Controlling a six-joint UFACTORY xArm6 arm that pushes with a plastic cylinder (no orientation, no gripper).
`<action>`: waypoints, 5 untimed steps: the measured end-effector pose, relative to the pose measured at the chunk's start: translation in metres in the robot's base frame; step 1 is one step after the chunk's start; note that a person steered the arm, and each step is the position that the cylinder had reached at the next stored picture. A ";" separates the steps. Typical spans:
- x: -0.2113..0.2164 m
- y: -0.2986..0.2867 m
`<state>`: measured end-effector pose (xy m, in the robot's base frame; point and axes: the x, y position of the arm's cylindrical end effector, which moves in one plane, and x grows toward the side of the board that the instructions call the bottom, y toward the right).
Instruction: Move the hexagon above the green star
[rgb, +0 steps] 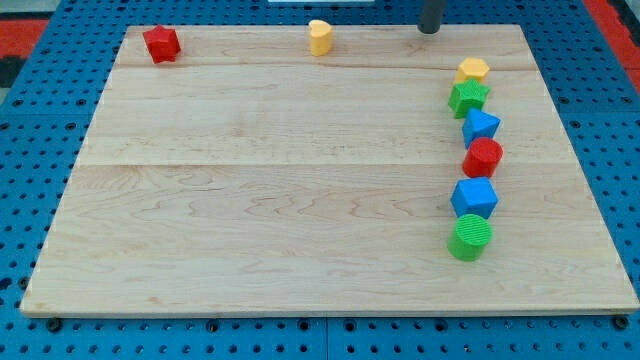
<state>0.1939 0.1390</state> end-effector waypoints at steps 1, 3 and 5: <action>0.038 -0.079; 0.089 -0.285; 0.025 -0.151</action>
